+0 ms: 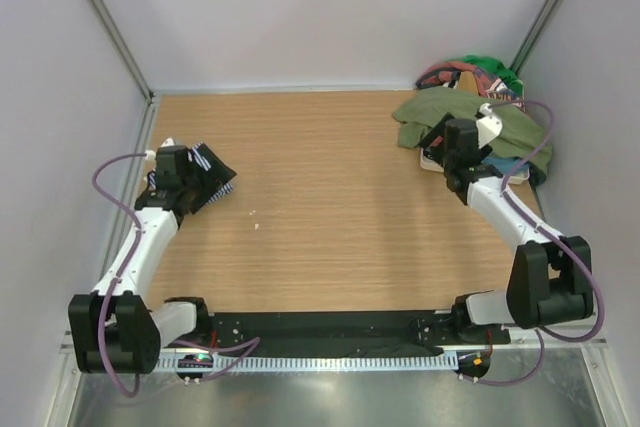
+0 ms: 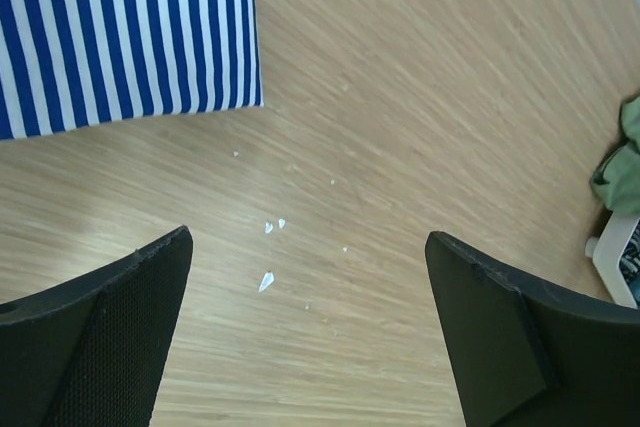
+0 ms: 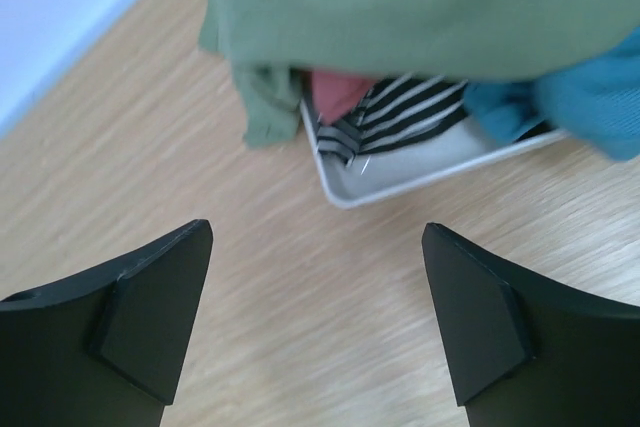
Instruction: Fold and stack the tank tops
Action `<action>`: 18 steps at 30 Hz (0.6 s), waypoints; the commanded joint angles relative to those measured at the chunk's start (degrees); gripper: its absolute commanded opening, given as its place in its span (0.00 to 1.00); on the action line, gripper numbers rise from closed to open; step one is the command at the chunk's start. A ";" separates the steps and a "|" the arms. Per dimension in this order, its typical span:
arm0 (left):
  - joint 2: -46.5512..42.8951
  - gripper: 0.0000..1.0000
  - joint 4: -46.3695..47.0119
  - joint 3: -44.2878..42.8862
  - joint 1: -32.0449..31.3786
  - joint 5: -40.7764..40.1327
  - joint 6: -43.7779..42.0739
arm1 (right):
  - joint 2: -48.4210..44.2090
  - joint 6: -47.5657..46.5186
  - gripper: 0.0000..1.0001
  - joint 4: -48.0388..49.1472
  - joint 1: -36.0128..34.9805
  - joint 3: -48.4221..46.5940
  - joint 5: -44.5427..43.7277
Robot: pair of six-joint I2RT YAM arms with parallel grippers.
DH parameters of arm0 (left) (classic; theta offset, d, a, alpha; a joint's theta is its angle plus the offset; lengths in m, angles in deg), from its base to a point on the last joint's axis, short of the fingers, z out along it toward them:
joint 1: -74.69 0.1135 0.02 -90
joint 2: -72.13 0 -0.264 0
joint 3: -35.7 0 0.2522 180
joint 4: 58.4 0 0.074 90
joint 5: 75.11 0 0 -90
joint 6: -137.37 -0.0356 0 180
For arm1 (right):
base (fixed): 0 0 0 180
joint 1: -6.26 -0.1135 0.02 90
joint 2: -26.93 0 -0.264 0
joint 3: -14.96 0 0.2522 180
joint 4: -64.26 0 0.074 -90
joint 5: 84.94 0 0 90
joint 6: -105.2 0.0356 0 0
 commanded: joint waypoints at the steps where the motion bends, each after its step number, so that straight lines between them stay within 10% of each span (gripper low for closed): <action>1: -0.30 1.00 1.75 2.11 -2.25 1.68 -1.25 | 2.03 2.37 0.93 -6.79 3.66 -9.79 -5.84; 18: 12.15 1.00 7.99 0.80 -26.07 -8.52 -3.53 | 26.73 9.58 0.83 -17.80 10.79 -38.56 -11.21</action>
